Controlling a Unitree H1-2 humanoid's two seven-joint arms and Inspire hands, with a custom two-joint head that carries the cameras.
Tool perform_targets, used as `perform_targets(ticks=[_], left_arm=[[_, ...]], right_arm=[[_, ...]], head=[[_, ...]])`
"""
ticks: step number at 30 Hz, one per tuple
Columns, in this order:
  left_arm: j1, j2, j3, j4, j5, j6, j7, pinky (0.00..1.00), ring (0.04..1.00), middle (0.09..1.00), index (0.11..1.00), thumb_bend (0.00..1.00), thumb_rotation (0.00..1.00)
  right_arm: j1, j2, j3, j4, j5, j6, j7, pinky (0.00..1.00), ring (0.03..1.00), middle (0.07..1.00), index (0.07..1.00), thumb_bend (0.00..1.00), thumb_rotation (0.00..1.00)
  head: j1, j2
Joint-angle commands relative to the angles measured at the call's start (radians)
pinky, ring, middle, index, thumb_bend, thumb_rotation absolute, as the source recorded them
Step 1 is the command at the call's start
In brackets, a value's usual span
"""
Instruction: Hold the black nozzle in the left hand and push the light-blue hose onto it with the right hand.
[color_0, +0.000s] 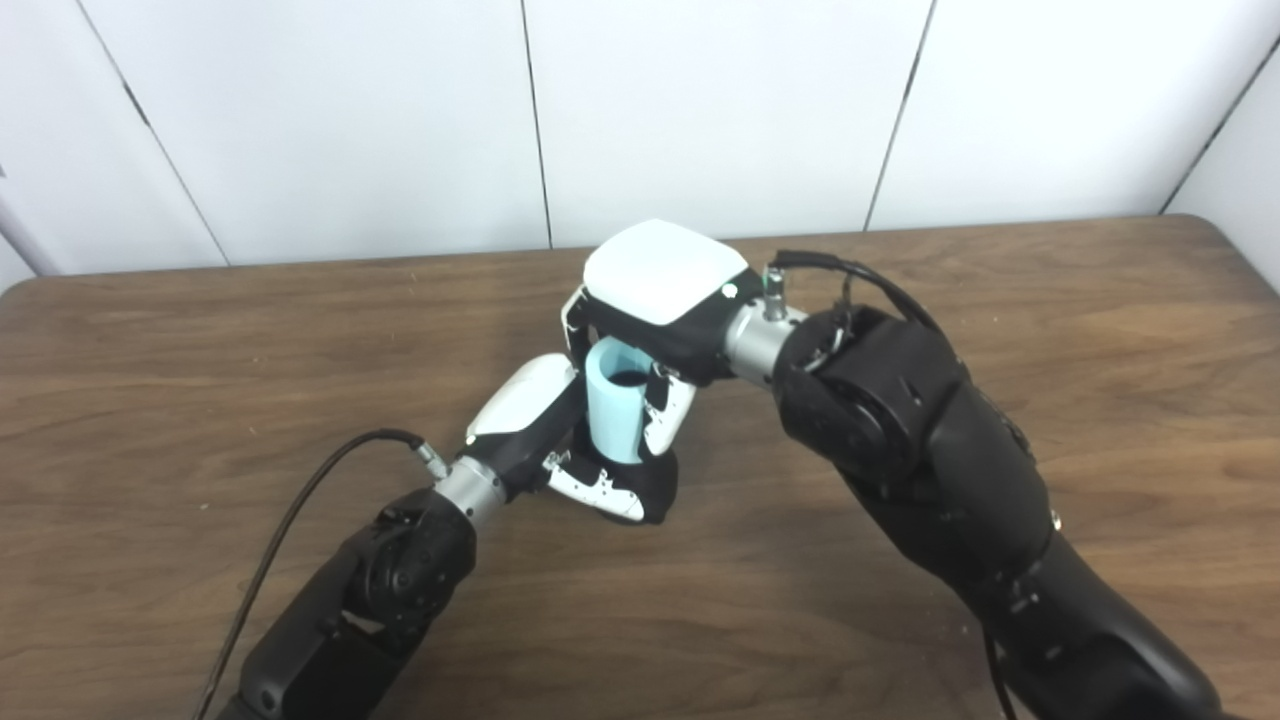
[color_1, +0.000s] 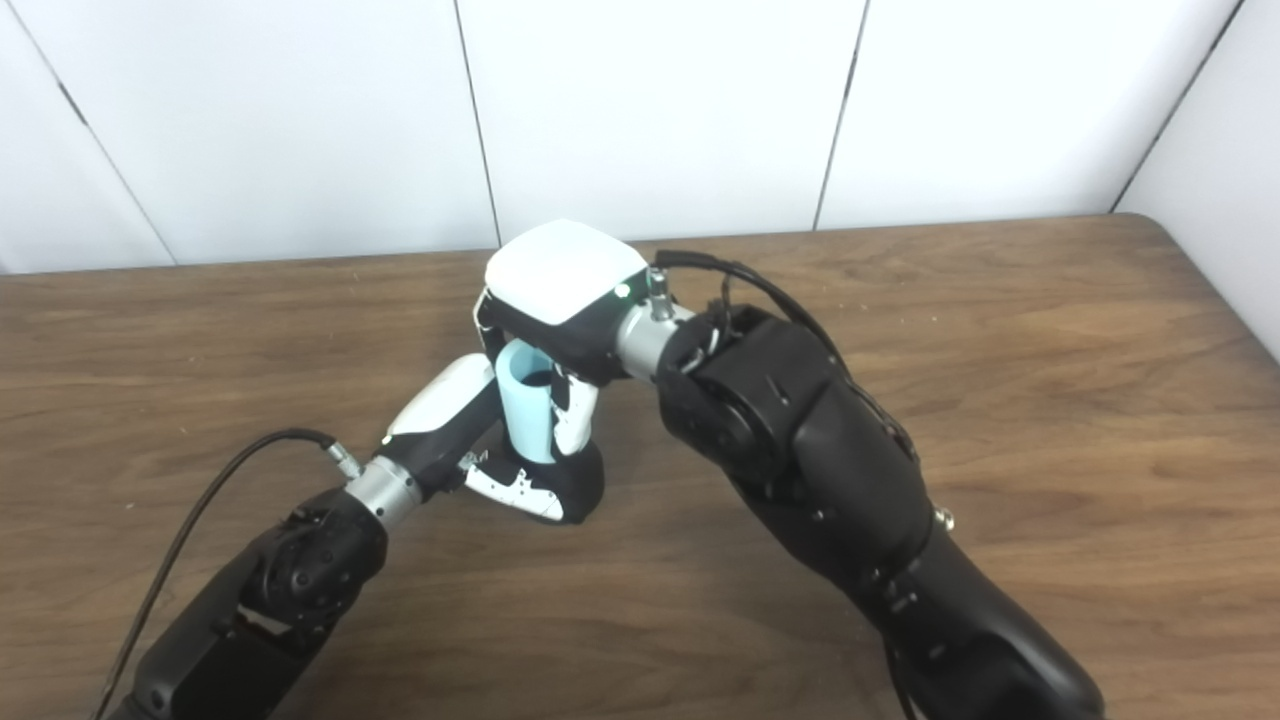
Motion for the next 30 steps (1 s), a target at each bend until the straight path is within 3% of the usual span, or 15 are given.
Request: perform_targets(ticks=[1,8,12,20,22,23,24,26,30], left_arm=[[0.088,0.031,-0.075,0.082,0.066,0.081,-0.135,0.26,0.322,0.369,0.475,0.51,0.09],[0.086,0.032,-0.077,0.081,0.071,0.078,-0.134,0.26,0.316,0.368,0.475,0.51,0.09],[0.086,0.032,-0.081,0.079,0.073,0.080,-0.136,0.27,0.322,0.369,0.475,0.51,0.09],[0.083,0.033,-0.086,0.060,0.066,0.099,-0.151,0.30,0.333,0.379,0.475,0.51,0.09],[0.083,0.042,-0.096,0.046,0.070,0.085,-0.164,0.43,0.427,0.490,0.485,0.52,0.09],[0.083,0.047,-0.101,0.040,0.073,0.078,-0.168,0.55,0.536,0.613,0.618,0.71,0.22],[0.077,0.058,-0.110,0.036,0.076,0.047,-0.173,0.59,0.572,0.655,0.663,0.77,0.26],[0.068,0.076,-0.120,0.033,0.080,-0.010,-0.174,0.81,0.781,0.856,0.868,0.89,0.32],[0.065,0.090,-0.103,0.024,0.080,-0.099,-0.150,0.98,0.948,0.986,0.975,0.96,0.34]], right_arm=[[-0.014,0.011,-0.018,-0.036,0.018,-0.017,-0.033,0.67,0.757,0.809,0.813,1.00,0.47],[-0.027,0.031,-0.090,-0.062,0.096,-0.029,-0.104,0.73,0.815,0.858,0.843,1.00,0.52],[-0.019,0.051,-0.146,-0.068,0.167,-0.036,-0.193,0.75,0.841,0.881,0.869,1.00,0.56],[0.048,0.060,-0.280,-0.054,0.364,-0.045,-0.367,0.67,0.821,0.871,0.867,1.00,0.61],[0.088,0.069,-0.327,-0.050,0.426,-0.036,-0.414,0.62,0.804,0.862,0.863,1.00,0.61],[0.101,0.071,-0.339,-0.049,0.445,-0.032,-0.429,0.58,0.774,0.857,0.862,1.00,0.61],[0.124,0.077,-0.359,-0.045,0.475,-0.026,-0.447,0.57,0.763,0.855,0.862,1.00,0.61],[0.162,0.086,-0.383,-0.044,0.514,-0.011,-0.474,0.62,0.755,0.853,0.872,1.00,0.60],[0.241,0.098,-0.415,-0.052,0.566,0.014,-0.522,0.71,0.792,0.847,0.878,1.00,0.60]], head=[[0.000,0.001],[0.001,0.002],[0.003,0.003],[0.006,0.003],[0.008,0.002],[0.008,0.002],[0.008,0.002],[0.008,0.002],[0.018,-0.009]])
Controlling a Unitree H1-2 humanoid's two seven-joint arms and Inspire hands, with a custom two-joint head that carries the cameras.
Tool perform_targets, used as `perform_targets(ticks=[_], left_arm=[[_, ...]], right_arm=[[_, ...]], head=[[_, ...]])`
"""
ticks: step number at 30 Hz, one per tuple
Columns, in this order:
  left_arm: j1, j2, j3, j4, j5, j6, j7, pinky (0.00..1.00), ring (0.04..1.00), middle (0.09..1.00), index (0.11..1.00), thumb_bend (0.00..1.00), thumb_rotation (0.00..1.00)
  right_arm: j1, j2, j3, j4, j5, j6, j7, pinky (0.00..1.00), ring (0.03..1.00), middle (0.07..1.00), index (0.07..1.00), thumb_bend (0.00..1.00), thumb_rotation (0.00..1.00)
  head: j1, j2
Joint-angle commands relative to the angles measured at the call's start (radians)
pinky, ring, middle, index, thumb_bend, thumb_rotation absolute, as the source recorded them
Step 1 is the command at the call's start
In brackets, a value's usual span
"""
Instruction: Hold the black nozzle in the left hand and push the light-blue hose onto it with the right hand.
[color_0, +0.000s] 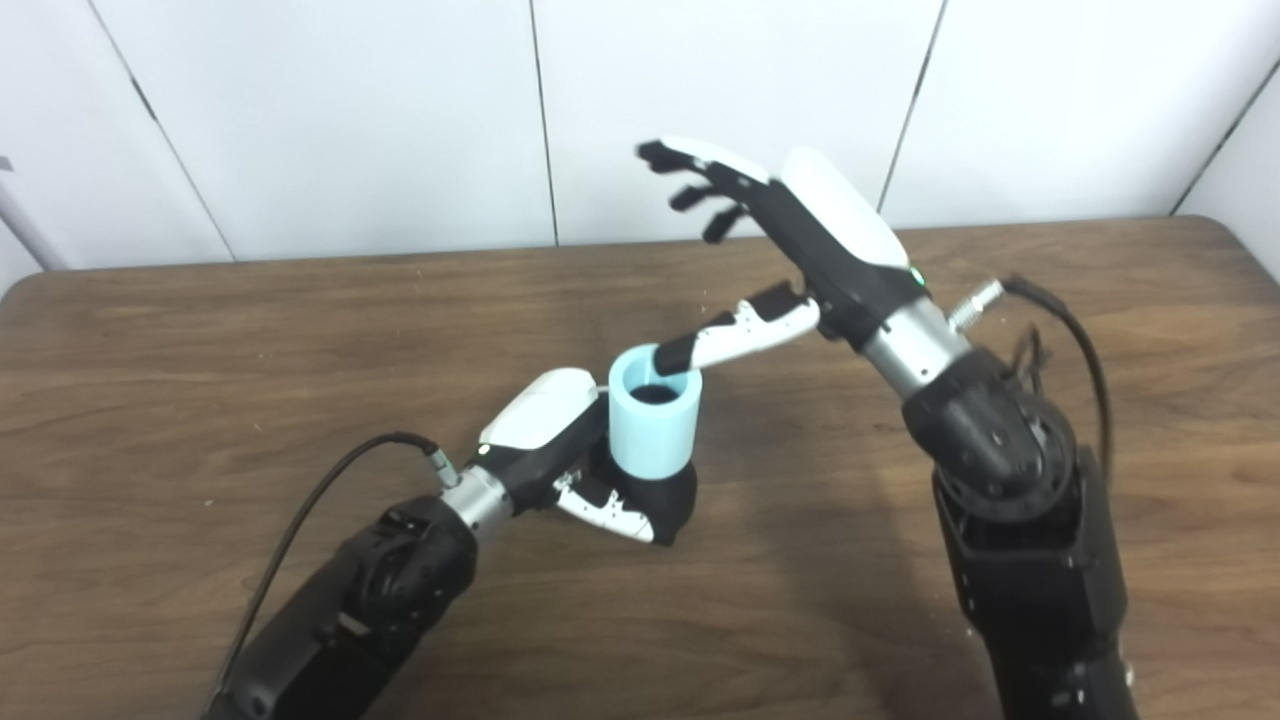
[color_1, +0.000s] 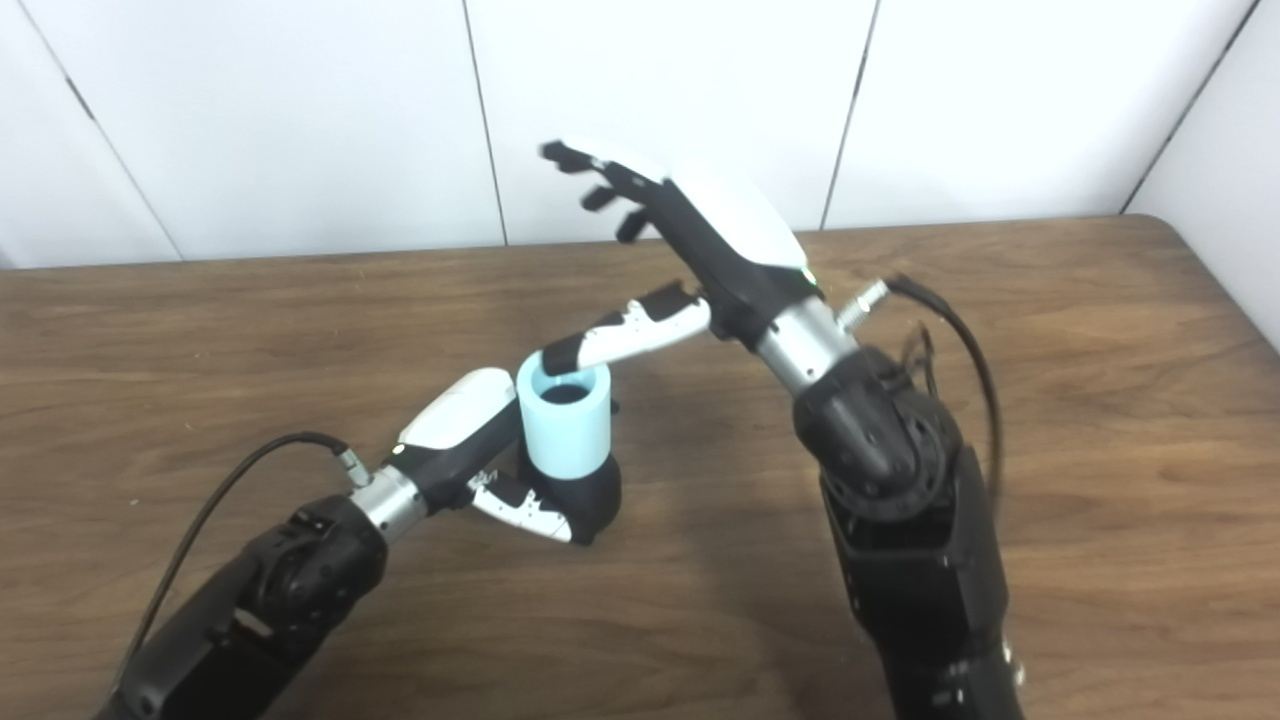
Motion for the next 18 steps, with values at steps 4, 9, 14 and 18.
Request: perform_targets(ticks=[4,9,14,18], left_arm=[[0.072,0.038,0.005,0.038,0.000,-0.092,-0.060,1.00,0.996,1.000,0.999,1.00,0.37],[0.077,0.036,0.098,0.034,-0.060,-0.201,-0.028,1.00,1.000,1.000,1.000,1.00,0.36],[0.099,-0.011,0.268,0.017,-0.167,-0.327,0.087,1.00,0.997,1.000,0.968,1.00,0.40],[0.152,-0.089,0.404,-0.051,-0.265,-0.296,0.123,1.00,1.000,1.000,0.998,1.00,0.45]], right_arm=[[0.092,0.038,-0.086,-0.008,0.152,0.018,-0.115,0.64,0.788,0.843,0.877,1.00,0.71],[0.168,0.116,-0.161,-0.047,0.379,0.149,-0.139,0.66,0.779,0.829,0.871,0.89,0.79],[0.273,0.119,-0.175,-0.046,0.456,0.143,-0.180,0.70,0.806,0.836,0.856,0.77,0.89],[0.331,0.135,-0.169,-0.032,0.492,0.116,-0.221,0.70,0.817,0.840,0.851,0.78,0.93]], head=[[0.011,-0.015],[0.015,-0.017],[0.043,-0.021],[0.048,-0.023]])
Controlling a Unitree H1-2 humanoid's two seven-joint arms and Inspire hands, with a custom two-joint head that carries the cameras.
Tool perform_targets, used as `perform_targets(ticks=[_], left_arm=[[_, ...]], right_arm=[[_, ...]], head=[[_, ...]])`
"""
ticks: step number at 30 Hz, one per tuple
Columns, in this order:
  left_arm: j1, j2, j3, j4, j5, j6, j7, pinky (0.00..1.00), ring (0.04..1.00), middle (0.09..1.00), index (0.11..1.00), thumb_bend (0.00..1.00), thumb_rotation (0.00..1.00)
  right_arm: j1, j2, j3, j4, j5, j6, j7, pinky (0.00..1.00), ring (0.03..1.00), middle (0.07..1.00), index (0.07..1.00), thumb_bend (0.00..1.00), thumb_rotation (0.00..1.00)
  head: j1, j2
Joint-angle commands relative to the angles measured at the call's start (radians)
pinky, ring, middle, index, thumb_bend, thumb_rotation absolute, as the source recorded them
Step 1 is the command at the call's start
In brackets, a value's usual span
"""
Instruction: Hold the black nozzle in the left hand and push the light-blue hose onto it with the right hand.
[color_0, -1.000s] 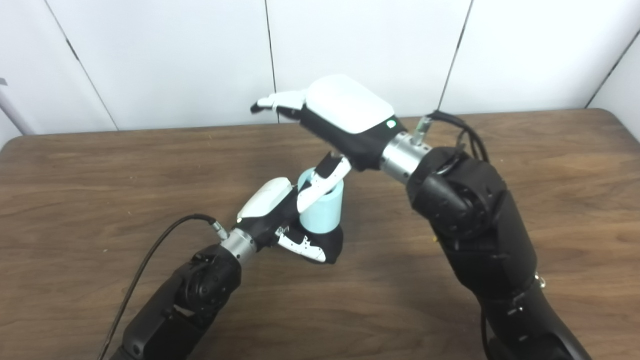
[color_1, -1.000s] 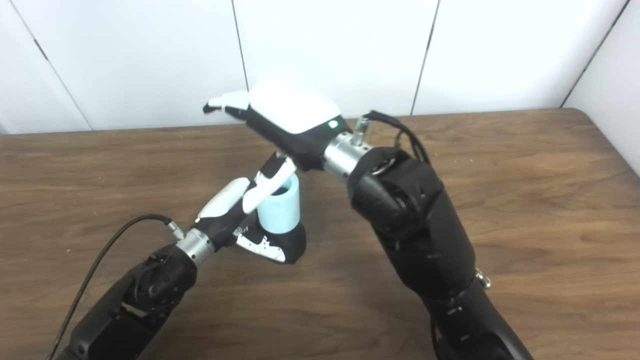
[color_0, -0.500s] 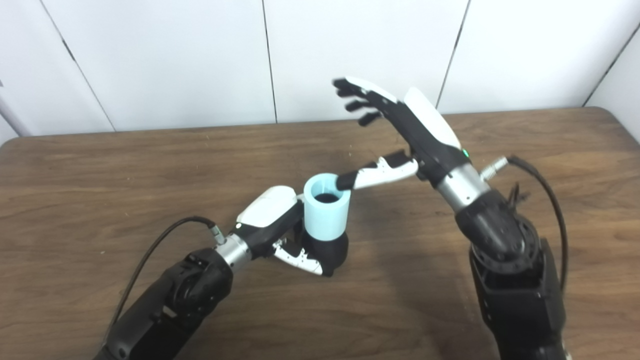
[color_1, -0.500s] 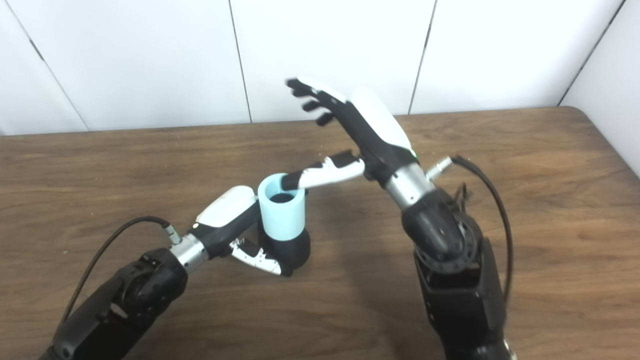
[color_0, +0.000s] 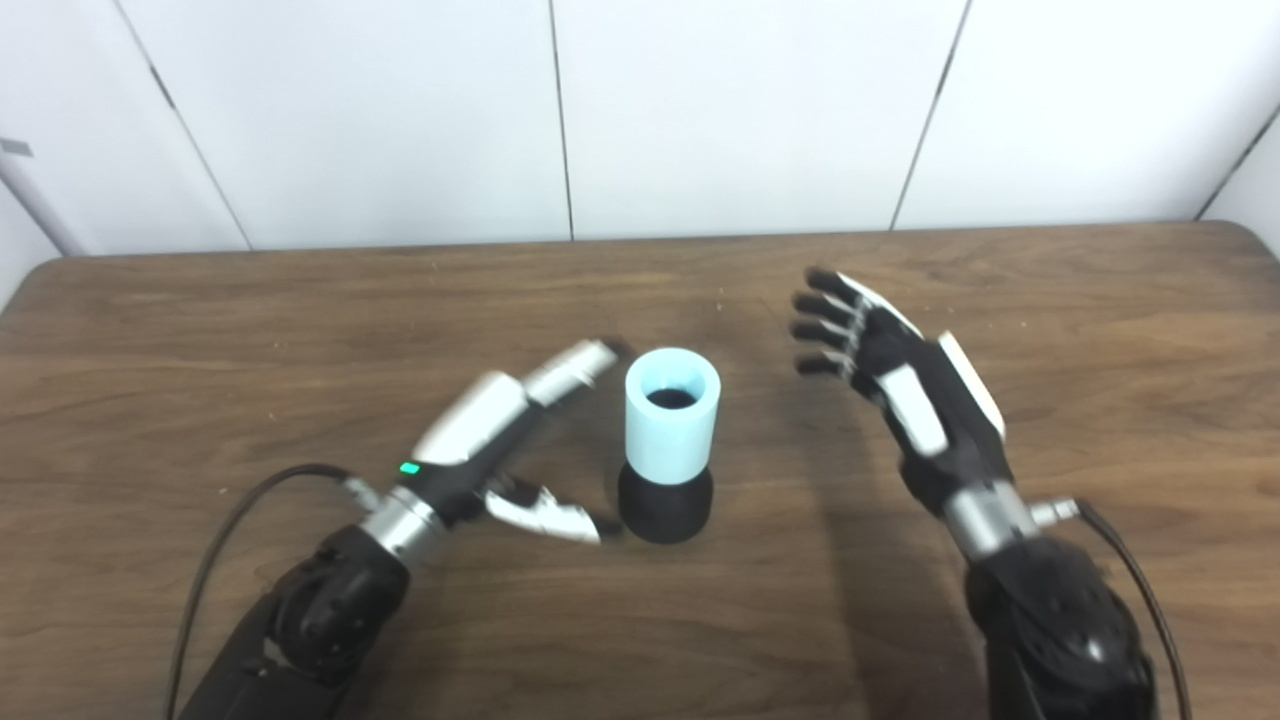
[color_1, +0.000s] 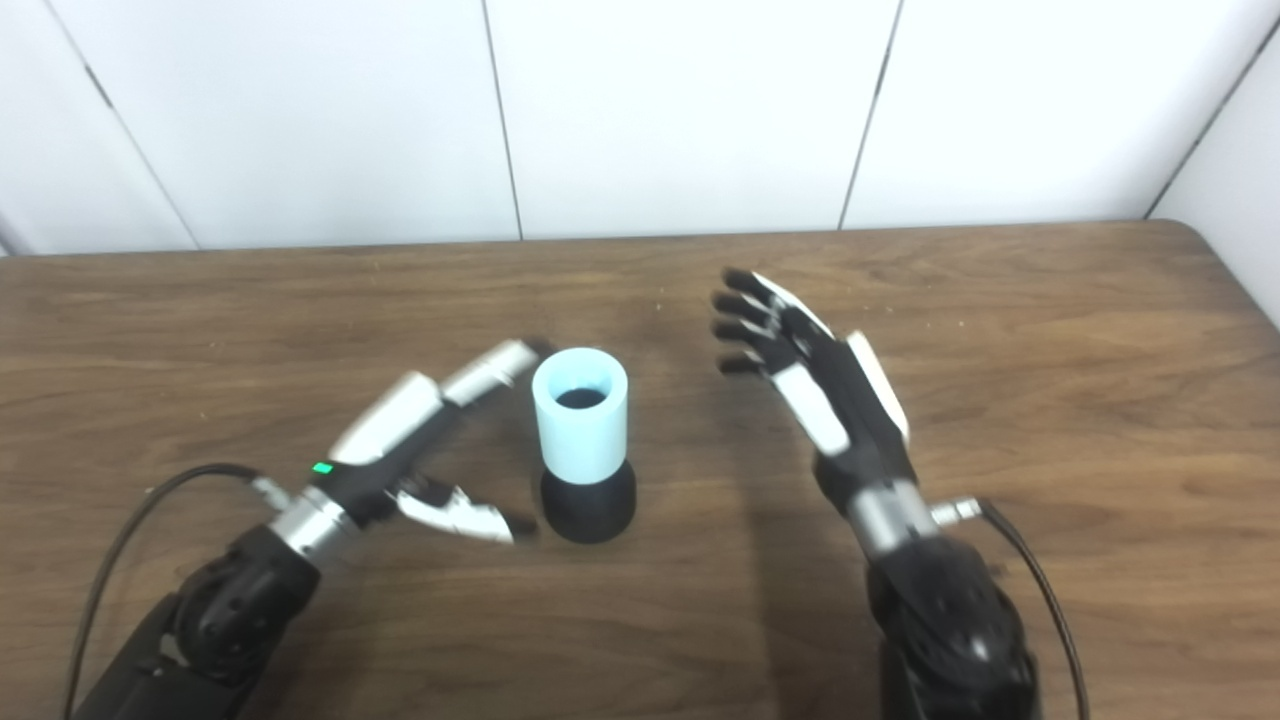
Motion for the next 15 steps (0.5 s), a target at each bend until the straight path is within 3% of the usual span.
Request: perform_targets(ticks=[1,4,8,12,15], left_arm=[[-0.006,-0.041,0.049,-0.070,-0.084,0.009,0.033,1.00,1.000,1.000,0.999,1.00,0.47],[0.028,-0.107,0.108,-0.117,-0.147,0.042,0.056,0.96,1.000,1.000,1.000,1.00,0.60],[0.095,-0.201,0.149,-0.204,-0.125,0.143,0.097,0.90,1.000,1.000,1.000,1.00,0.85],[0.182,-0.299,0.184,-0.304,-0.129,0.301,0.136,0.84,0.956,0.983,1.000,1.00,0.93],[0.216,-0.345,0.193,-0.345,-0.146,0.411,0.133,0.87,0.965,0.977,1.000,1.00,0.94]], right_arm=[[-0.005,0.020,0.003,-0.019,0.044,-0.054,-0.031,0.70,0.820,0.839,0.852,0.78,0.93],[0.024,0.047,0.011,-0.002,0.090,-0.074,-0.061,0.70,0.822,0.831,0.850,0.79,0.93],[0.028,0.047,0.033,0.042,0.100,-0.123,-0.081,0.72,0.823,0.833,0.851,0.83,0.94],[0.021,0.008,0.058,0.116,0.089,-0.199,-0.076,0.78,0.850,0.873,0.868,0.83,0.97],[0.014,-0.018,0.076,0.166,0.088,-0.245,-0.074,0.84,0.892,0.906,0.893,0.83,1.00]], head=[[0.002,-0.002],[0.018,-0.007],[0.029,-0.012],[0.020,-0.016],[0.017,-0.018]])
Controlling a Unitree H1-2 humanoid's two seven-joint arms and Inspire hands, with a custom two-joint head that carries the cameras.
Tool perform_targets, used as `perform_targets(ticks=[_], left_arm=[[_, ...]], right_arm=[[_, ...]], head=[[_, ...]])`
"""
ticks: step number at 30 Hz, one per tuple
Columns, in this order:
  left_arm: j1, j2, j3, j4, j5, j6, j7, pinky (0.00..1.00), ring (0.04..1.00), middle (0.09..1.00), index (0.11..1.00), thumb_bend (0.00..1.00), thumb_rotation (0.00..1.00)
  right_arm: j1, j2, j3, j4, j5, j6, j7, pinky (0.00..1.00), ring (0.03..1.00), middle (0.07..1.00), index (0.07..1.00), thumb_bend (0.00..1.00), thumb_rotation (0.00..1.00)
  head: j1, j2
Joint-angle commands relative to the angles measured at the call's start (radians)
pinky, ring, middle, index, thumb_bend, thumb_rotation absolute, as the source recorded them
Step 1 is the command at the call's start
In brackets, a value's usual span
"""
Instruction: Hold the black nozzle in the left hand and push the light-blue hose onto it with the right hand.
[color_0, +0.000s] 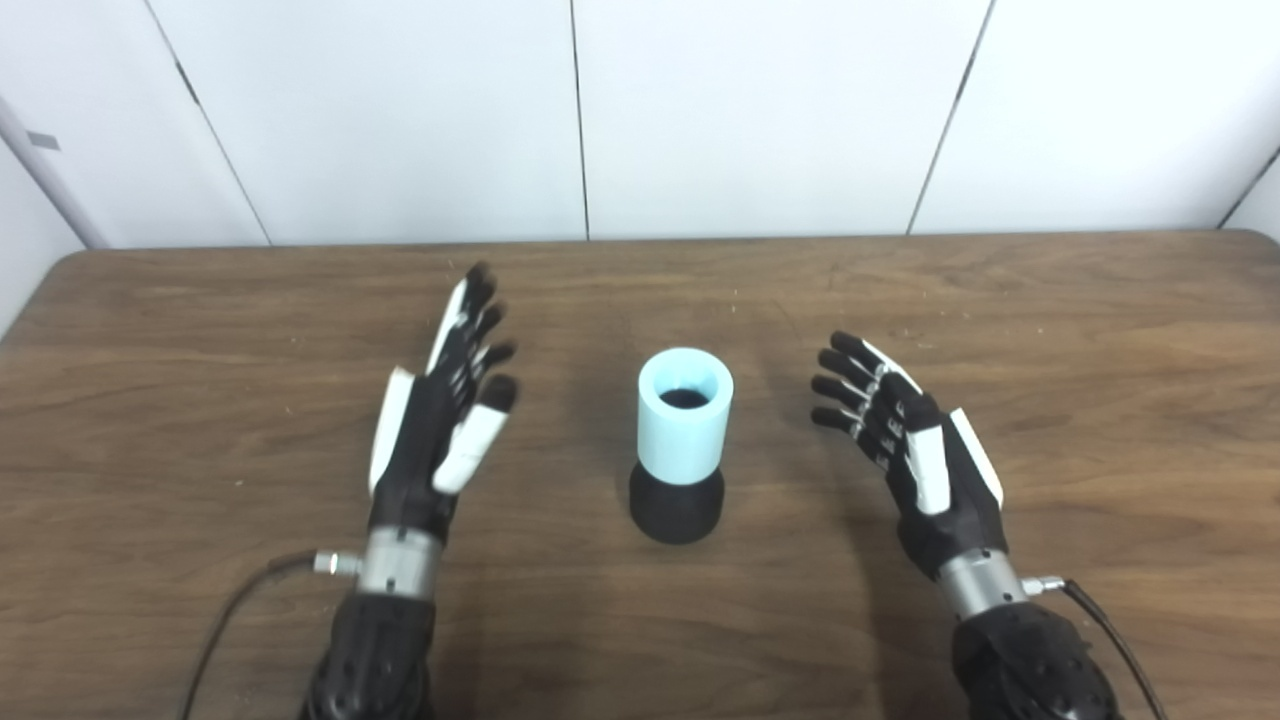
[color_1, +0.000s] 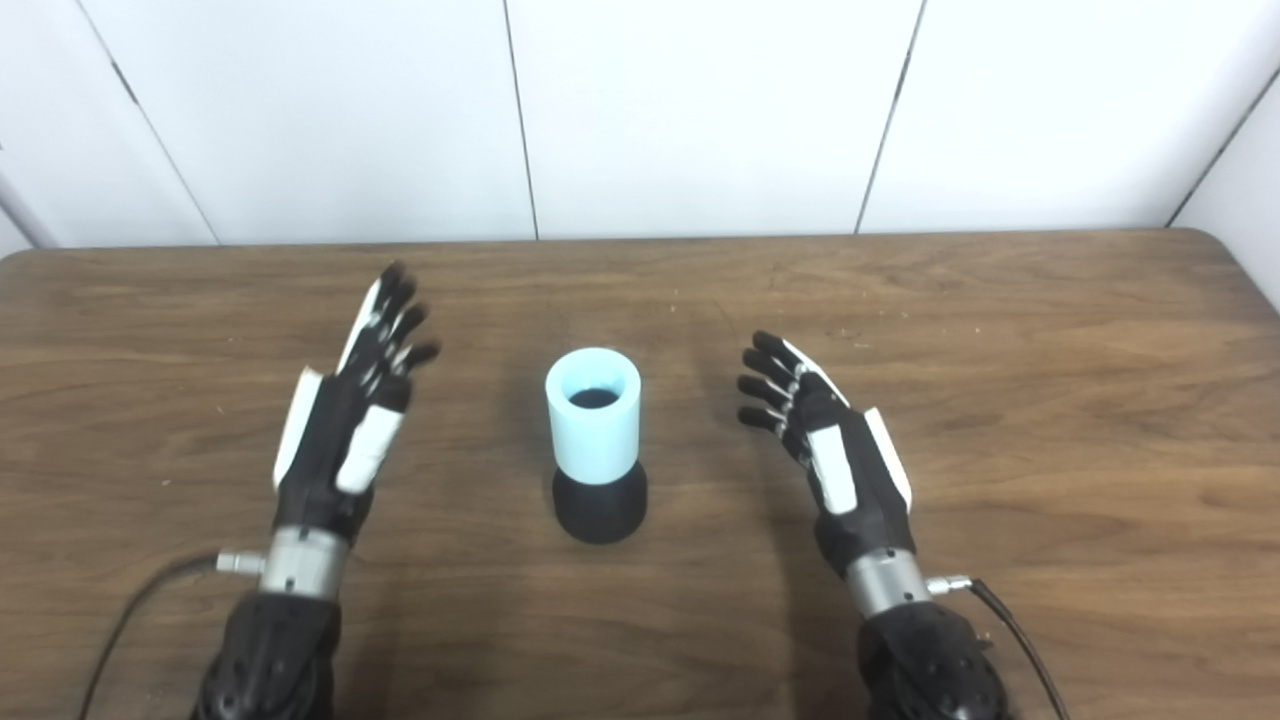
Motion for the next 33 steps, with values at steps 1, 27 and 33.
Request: perform_targets(ticks=[1,27,33], left_arm=[[-0.021,-0.017,0.002,-0.044,-0.011,0.056,0.002,0.89,0.972,0.979,1.000,1.00,0.94],[-0.025,-0.057,0.014,-0.030,-0.054,0.190,0.015,0.95,0.985,0.991,0.963,0.97,0.86],[-0.021,-0.052,0.003,-0.031,-0.048,0.183,0.013,0.97,0.988,0.999,0.976,0.96,0.87]], right_arm=[[-0.034,-0.006,0.015,0.004,0.008,-0.080,0.001,0.86,0.906,0.916,0.902,0.83,1.00],[-0.046,-0.042,0.068,0.113,0.070,-0.272,0.000,1.00,1.000,1.000,1.000,0.77,1.00],[-0.045,-0.033,0.058,0.088,0.142,-0.192,-0.006,1.00,1.000,1.000,1.000,0.80,1.00]], head=[[0.002,-0.006],[0.002,0.000],[-0.002,0.001]])
